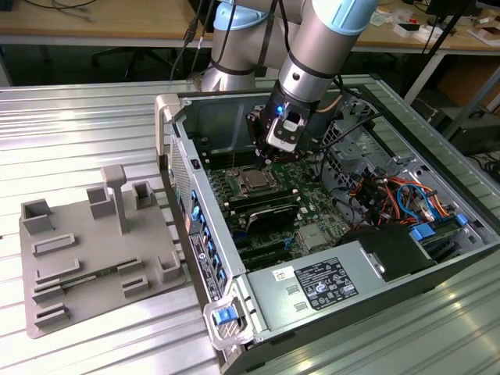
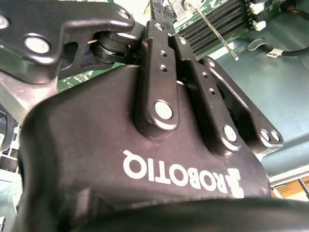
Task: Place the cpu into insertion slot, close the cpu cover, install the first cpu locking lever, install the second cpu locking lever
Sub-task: 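Install the first cpu locking lever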
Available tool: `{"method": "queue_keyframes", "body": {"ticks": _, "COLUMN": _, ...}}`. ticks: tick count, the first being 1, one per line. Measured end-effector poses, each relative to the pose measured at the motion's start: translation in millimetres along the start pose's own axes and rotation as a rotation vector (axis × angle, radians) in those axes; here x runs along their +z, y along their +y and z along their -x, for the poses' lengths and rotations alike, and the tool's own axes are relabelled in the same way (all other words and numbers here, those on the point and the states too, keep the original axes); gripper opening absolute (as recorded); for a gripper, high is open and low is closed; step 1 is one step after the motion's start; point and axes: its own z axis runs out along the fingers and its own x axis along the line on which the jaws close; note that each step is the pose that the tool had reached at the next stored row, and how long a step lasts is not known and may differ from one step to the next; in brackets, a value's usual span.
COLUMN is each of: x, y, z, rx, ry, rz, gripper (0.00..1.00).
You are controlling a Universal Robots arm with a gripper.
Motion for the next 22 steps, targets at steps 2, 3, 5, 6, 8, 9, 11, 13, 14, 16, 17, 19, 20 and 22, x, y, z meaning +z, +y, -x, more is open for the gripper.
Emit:
{"method": "queue_keyframes", "body": {"ticks": 2, "x": -0.1, "y": 0.0, "z": 0.0, "rx": -0.002, "ry": 0.0003, "rz": 0.0000, "gripper": 0.11}}
{"method": "queue_keyframes", "body": {"ticks": 3, "x": -0.1, "y": 0.0, "z": 0.0, "rx": -0.004, "ry": 0.0006, "rz": 0.0001, "gripper": 0.11}}
{"method": "queue_keyframes", "body": {"ticks": 5, "x": 0.0, "y": 0.0, "z": 0.0, "rx": -0.006, "ry": 0.0012, "rz": 0.0003, "gripper": 0.11}}
{"method": "queue_keyframes", "body": {"ticks": 6, "x": 0.0, "y": 0.0, "z": 0.0, "rx": -0.007, "ry": 0.0013, "rz": 0.0003, "gripper": 0.11}}
{"method": "queue_keyframes", "body": {"ticks": 8, "x": 0.0, "y": 0.0, "z": 0.0, "rx": -0.009, "ry": 0.0018, "rz": 0.0004, "gripper": 0.11}}
{"method": "queue_keyframes", "body": {"ticks": 9, "x": 0.0, "y": 0.0, "z": 0.0, "rx": -0.011, "ry": 0.0020, "rz": 0.0004, "gripper": 0.11}}
{"method": "queue_keyframes", "body": {"ticks": 11, "x": -0.1, "y": 0.0, "z": 0.0, "rx": -0.014, "ry": 0.0021, "rz": 0.0004, "gripper": 0.11}}
{"method": "queue_keyframes", "body": {"ticks": 13, "x": 0.0, "y": 0.0, "z": 0.0, "rx": -0.017, "ry": 0.0024, "rz": 0.0004, "gripper": 0.11}}
{"method": "queue_keyframes", "body": {"ticks": 14, "x": 0.0, "y": 0.0, "z": 0.0, "rx": -0.018, "ry": 0.0025, "rz": 0.0004, "gripper": 0.11}}
{"method": "queue_keyframes", "body": {"ticks": 16, "x": -0.1, "y": -0.1, "z": 0.0, "rx": -0.021, "ry": 0.0023, "rz": 0.0001, "gripper": 0.11}}
{"method": "queue_keyframes", "body": {"ticks": 17, "x": -0.1, "y": -0.1, "z": 0.0, "rx": -0.023, "ry": 0.0021, "rz": -0.0002, "gripper": 0.11}}
{"method": "queue_keyframes", "body": {"ticks": 19, "x": -0.1, "y": -0.1, "z": 0.0, "rx": -0.029, "ry": 0.0018, "rz": -0.0006, "gripper": 0.11}}
{"method": "queue_keyframes", "body": {"ticks": 20, "x": -0.1, "y": -0.1, "z": 0.0, "rx": -0.032, "ry": 0.0016, "rz": -0.0008, "gripper": 0.11}}
{"method": "queue_keyframes", "body": {"ticks": 22, "x": -0.1, "y": -0.1, "z": 0.0, "rx": -0.037, "ry": 0.0013, "rz": -0.0013, "gripper": 0.11}}
